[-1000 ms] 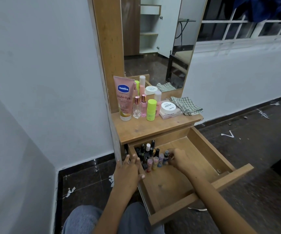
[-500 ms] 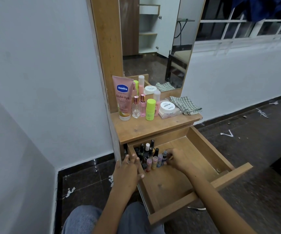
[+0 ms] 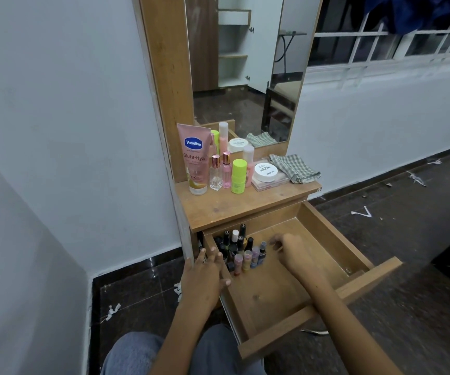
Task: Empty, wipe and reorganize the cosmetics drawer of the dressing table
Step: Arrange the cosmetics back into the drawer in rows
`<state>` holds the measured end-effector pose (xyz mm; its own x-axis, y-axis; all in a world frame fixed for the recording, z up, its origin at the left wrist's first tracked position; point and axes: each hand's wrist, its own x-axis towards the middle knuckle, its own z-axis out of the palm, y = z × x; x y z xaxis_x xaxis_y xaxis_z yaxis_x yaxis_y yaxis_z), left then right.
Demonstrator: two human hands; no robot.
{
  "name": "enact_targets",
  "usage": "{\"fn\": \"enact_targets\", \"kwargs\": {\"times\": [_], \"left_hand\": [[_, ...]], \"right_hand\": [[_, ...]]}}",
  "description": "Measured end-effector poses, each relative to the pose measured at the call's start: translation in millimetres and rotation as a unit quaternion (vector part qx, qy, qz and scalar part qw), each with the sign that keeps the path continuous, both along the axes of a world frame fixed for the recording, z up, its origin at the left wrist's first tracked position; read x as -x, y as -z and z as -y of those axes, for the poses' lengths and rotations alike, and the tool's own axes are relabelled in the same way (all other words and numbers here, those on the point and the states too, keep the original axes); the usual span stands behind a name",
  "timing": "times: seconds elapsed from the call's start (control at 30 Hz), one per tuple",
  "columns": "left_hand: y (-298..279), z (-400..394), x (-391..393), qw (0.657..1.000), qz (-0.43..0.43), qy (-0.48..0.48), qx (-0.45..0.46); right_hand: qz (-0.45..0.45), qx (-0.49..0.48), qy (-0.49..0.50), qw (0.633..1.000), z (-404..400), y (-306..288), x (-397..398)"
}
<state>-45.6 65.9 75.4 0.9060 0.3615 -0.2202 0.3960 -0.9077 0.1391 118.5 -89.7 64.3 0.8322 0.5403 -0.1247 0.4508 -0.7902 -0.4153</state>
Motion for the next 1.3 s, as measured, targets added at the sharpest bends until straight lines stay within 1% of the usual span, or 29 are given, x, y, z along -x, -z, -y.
{"fn": "enact_targets", "kwargs": {"times": [0.07,0.1,0.2,0.3,0.4,0.53,0.63,0.87,1.0,1.17,1.3], "left_hand": [[0.4,-0.3,-0.2,1.0,0.0,0.0,-0.003],[0.6,-0.4,-0.4,1.0,0.001,-0.001,-0.003],[0.7,-1.2,-1.4,1.0,-0.004,-0.003,0.0],[0.2,-1.3,-2.5,1.0,-0.021,-0.006,0.003],[-1.5,-1.5,-4.5,0.999,-0.044,-0.005,0.002],[-4.7,-1.3,-4.9,0.998,-0.057,-0.002,0.001],[-5.2,-0.9,-3.8,0.998,-0.059,0.003,0.001],[-4.6,-1.0,-3.7,0.998,-0.057,0.003,0.006],[-4.5,-1.5,-4.5,0.998,-0.058,-0.001,0.007],[-5.7,-1.0,-4.9,0.998,-0.063,-0.004,0.007],[-5.7,-0.6,-5.4,0.998,-0.062,-0.003,0.007]], "right_hand": [[0.051,-0.003,0.034,0.998,-3.6,-12.1,6.5],[0.079,-0.032,0.038,0.996,-8.9,-20.5,11.4],[0.169,-0.139,-0.004,0.976,-37.0,-46.0,22.3],[0.235,-0.17,-0.065,0.955,-76.7,-67.6,18.2],[0.284,-0.212,-0.093,0.93,-115.7,-81.7,4.6],[0.299,-0.213,-0.115,0.923,-151.6,-89.4,-12.2],[0.29,-0.214,-0.12,0.925,-164.0,-85.8,-19.2],[0.311,-0.216,-0.061,0.923,-166.0,-85.6,-19.2],[0.318,-0.176,-0.048,0.931,-159.3,-84.4,-16.1],[0.299,-0.156,-0.059,0.94,-147.4,-78.9,-9.4],[0.236,-0.202,-0.045,0.949,-121.5,-79.1,-6.7]]}}
